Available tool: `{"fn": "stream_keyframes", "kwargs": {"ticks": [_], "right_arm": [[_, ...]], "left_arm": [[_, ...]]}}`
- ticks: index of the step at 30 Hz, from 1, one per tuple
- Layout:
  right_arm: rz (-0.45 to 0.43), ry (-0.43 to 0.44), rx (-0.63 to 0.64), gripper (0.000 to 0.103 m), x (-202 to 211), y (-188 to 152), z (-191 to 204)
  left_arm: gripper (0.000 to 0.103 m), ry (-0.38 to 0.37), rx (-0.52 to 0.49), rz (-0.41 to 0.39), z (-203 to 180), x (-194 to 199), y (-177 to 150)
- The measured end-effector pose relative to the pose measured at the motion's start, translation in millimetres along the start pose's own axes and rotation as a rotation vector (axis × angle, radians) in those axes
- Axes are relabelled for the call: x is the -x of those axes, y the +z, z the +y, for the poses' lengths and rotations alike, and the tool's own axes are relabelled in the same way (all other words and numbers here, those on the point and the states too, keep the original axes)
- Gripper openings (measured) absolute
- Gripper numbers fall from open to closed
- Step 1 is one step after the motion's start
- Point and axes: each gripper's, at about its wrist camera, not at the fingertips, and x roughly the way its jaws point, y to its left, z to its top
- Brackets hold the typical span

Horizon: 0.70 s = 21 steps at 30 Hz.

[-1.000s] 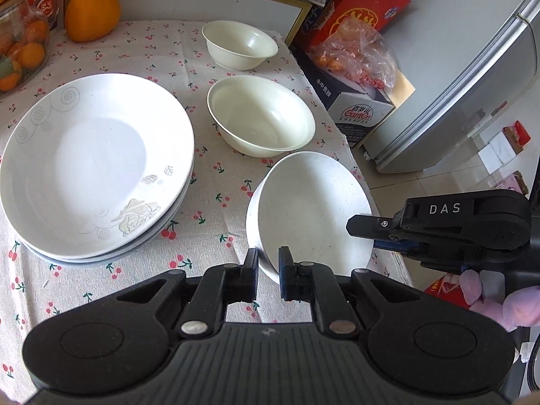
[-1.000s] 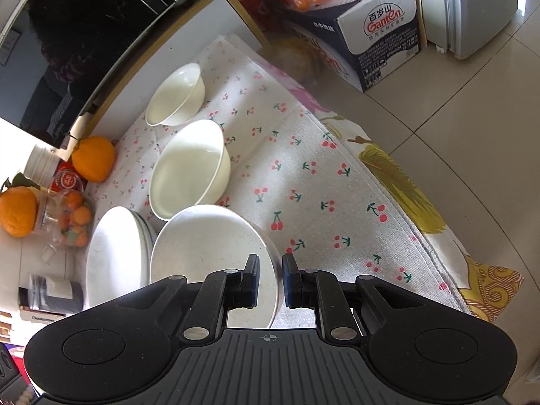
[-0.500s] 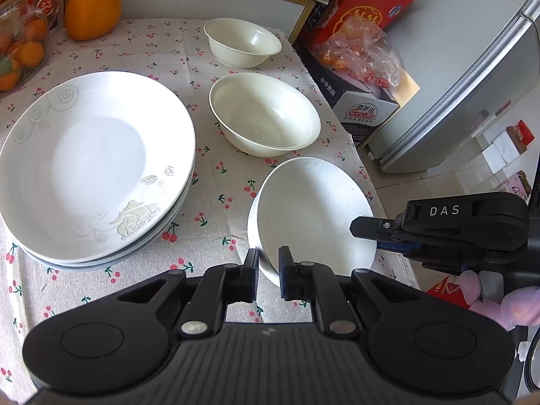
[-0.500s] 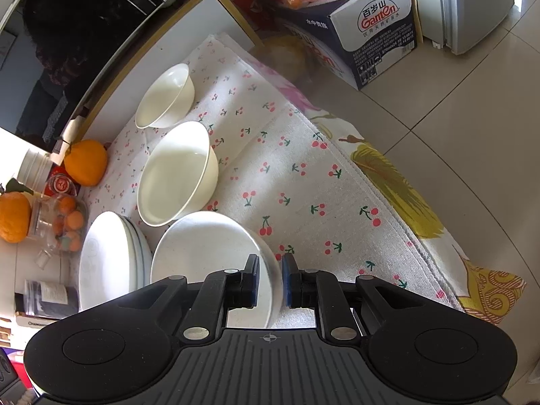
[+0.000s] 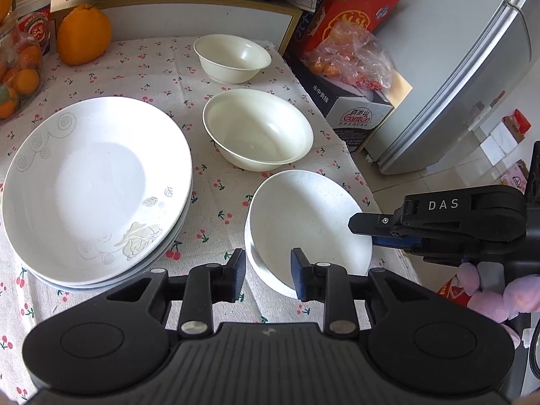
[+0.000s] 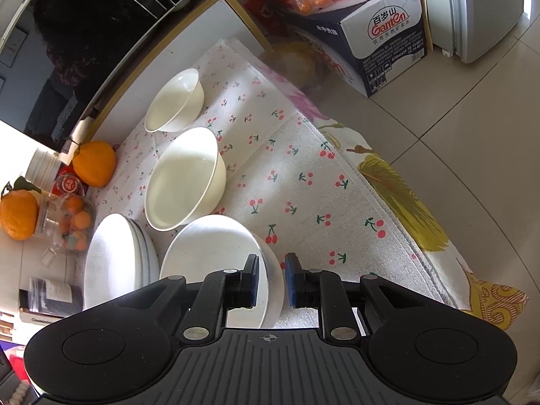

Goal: Organize plates and bowls

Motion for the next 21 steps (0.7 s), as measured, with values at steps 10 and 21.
{"fn": "stream_keyframes", "kwargs": {"ticks": [10, 21], "right_arm": [[-0.062, 0.07, 0.039, 0.051, 14, 6, 7], [-0.161, 0.102, 0.08, 0.075, 17, 8, 19]], "left_arm": [[0.066, 0.058, -0.071, -0.094, -5, 22, 10], [0.095, 0.1, -0.123, -0.168, 4, 29, 36]]}}
